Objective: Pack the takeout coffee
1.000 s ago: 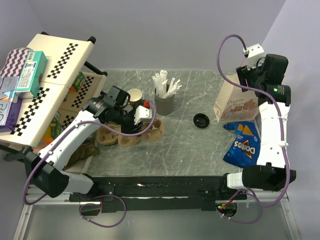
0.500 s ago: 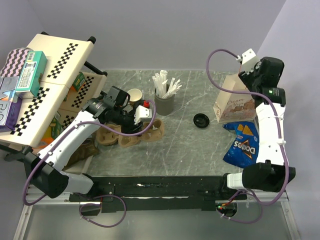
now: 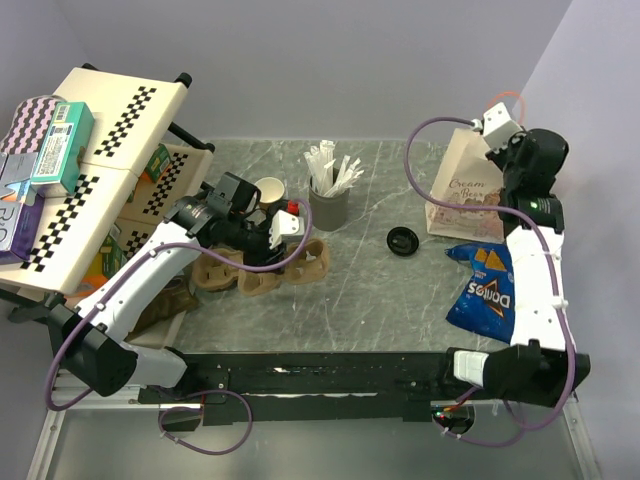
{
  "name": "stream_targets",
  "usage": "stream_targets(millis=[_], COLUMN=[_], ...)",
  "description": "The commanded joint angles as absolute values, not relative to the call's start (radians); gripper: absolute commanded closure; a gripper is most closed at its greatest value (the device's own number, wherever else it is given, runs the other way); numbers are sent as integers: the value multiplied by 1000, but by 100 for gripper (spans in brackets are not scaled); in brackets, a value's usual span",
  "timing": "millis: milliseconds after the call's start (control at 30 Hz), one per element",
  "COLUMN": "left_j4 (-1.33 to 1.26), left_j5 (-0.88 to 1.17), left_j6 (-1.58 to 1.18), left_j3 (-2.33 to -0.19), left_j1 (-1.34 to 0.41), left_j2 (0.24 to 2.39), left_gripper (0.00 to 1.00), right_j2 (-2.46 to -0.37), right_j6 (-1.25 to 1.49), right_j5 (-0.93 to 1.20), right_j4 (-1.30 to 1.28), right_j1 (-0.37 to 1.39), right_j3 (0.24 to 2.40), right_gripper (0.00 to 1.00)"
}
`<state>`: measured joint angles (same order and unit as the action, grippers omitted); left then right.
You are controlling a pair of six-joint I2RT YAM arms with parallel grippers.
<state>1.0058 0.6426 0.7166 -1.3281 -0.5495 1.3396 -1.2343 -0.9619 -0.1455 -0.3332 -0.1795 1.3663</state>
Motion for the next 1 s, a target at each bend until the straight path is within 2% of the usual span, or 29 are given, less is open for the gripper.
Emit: stream_targets(millis=[0, 167, 333, 467, 600, 733, 967], left_j4=[971, 982, 983, 1000, 1009, 1015, 1038], left_j5=[660, 594, 511, 471, 454, 440, 436], left_j6=[706, 747, 753, 770, 781, 782, 772], left_j3=[-1322, -1295, -1273, -1247, -1224, -1207, -1200], left_j1=[-554, -552, -542, -508, -436, -391, -370], left_j2=[1322, 1318, 1312, 1301, 1278, 1261, 1238], left_gripper=[99, 99, 99, 99, 99, 99, 99], right_j2=[-1117, -1016, -922, -919, -887, -873, -884], right_j6=[-916, -853, -771, -634, -563, -464, -333], right_j5=[-155, -149, -95, 8, 86, 202, 282], right_j4=[-285, -374, -538, -757, -840, -880, -874], right_j1=[-181, -91, 96, 132, 193, 219, 224], right_j3=[1430, 1460, 1463, 1528, 1505, 1465, 1413], right_gripper=[100, 100, 100, 100, 100, 100, 100])
